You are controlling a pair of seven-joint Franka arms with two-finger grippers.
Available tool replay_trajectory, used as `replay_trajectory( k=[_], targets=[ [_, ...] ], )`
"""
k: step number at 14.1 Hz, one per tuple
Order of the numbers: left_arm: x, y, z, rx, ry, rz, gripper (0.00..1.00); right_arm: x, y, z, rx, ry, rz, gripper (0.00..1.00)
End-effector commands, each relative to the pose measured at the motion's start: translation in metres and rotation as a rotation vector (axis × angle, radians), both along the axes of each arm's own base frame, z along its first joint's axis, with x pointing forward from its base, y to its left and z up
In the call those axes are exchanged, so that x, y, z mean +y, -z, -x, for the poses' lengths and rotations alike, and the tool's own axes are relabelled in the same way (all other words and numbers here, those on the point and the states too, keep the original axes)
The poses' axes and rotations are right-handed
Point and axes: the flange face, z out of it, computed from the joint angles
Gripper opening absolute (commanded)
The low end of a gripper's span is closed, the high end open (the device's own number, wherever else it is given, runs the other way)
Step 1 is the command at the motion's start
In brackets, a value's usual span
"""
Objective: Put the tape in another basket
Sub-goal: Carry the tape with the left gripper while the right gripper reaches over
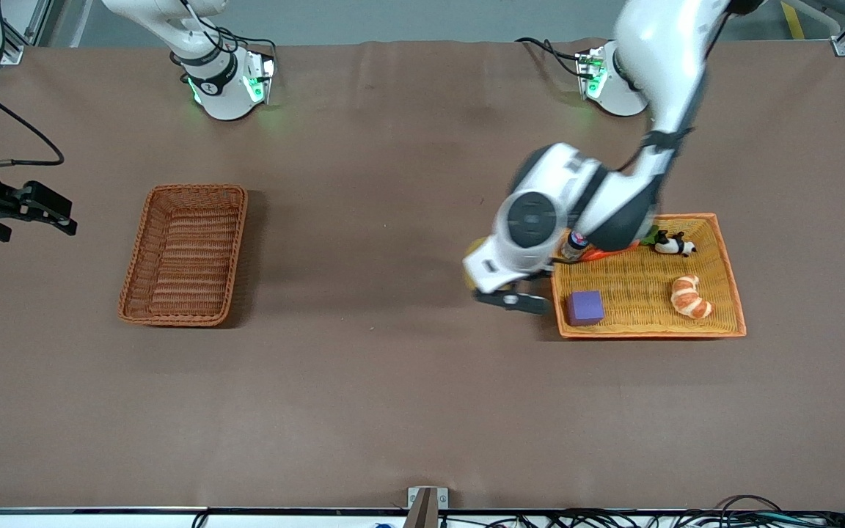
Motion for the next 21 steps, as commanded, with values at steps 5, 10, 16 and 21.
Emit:
replay_trajectory(
  k=[5, 10, 16, 21],
  targets=[
    [-0.107, 0.013, 0.009, -0.012, -0.077, 0.302, 0.0, 0.058, 0.05, -0.01, 0.027, 0.061, -0.017, 1.0],
    [-0.156, 0.065, 0.048, -0.025, -0.057, 0.308, 0.02, 0.069, 0.072, -0.014, 0.029, 0.051, -0.018, 1.0],
    [-0.182, 0.1, 0.087, -0.019, -0.074, 0.227, 0.51, 0.133, 0.119, -0.019, 0.096, 0.049, -0.012, 1.0],
    [-0.174, 0.065, 0.078, -0.044, -0.079, 0.242, 1.0, 0.195, 0.173, -0.02, 0.095, 0.138, -0.037, 1.0]
  ],
)
